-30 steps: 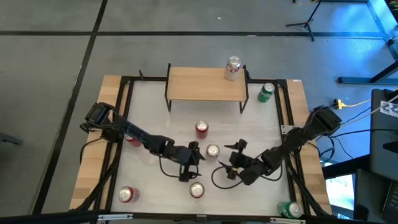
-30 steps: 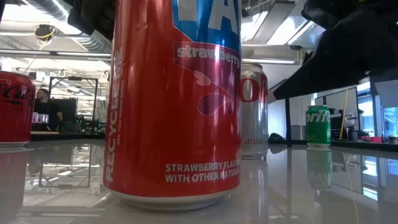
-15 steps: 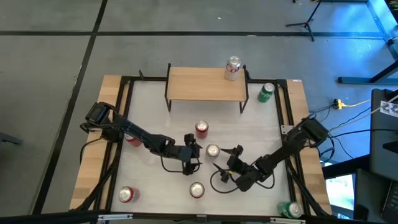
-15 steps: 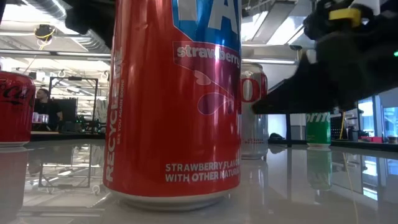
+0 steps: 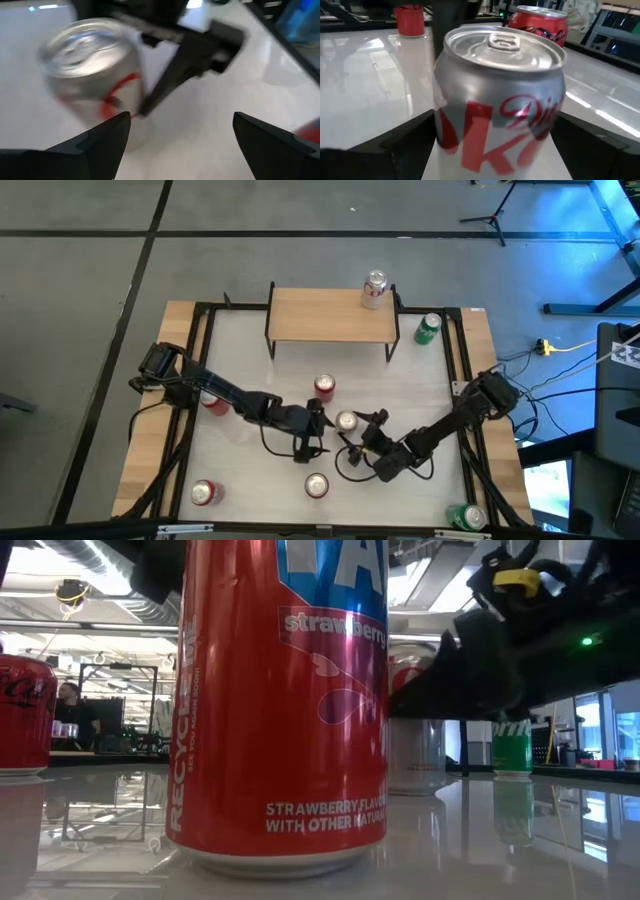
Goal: Place canned beverage on shelf
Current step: Put the white soda can on the shelf aligned with the other white soda can
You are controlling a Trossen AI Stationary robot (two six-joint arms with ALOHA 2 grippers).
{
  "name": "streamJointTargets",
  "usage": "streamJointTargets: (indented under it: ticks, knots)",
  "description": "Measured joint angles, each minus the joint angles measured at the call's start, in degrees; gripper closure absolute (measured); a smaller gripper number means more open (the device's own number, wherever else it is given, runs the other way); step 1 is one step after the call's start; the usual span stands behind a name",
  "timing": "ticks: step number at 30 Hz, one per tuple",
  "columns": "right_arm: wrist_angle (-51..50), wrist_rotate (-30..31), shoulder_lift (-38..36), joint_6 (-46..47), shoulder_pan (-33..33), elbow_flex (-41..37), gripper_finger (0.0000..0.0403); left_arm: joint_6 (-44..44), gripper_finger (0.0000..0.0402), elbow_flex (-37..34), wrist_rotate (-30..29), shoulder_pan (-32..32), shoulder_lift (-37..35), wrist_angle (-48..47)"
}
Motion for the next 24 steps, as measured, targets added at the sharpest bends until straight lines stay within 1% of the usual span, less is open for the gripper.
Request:
streamJointTargets:
  ticks: [2,6,12,15,19,24]
  knots:
    - [-0.02,-0.32,-0.02,-0.56,-0.9,0.01,0.0031,0.0,0.006,0.0,1.3,0.01,0.0,0.25]
    - [-0.24,-3.73,-0.02,-0.9,-3.0,0.01,0.0031,0.0,0.006,0.0,1.79,0.05,0.0,0.21]
    - [-0.49,-2.9,-0.02,-2.21,-4.3,0.01,0.0033,-0.09,0.006,0.0,1.65,0.01,0.0,0.12]
    - [-0.65,-1.27,-0.02,-3.9,-4.15,0.01,0.0057,-0.75,0.006,0.0,1.57,-0.38,0.0,-0.26]
    - [-0.65,-1.57,-0.4,-5.33,-4.11,0.01,0.0111,-2.17,0.006,0.0,1.6,-1.37,-0.04,-1.46]
    - [-2.12,-3.13,-2.63,-9.24,-3.86,-0.05,0.0111,-4.8,0.006,0.0,1.35,-2.98,-0.28,-4.36]
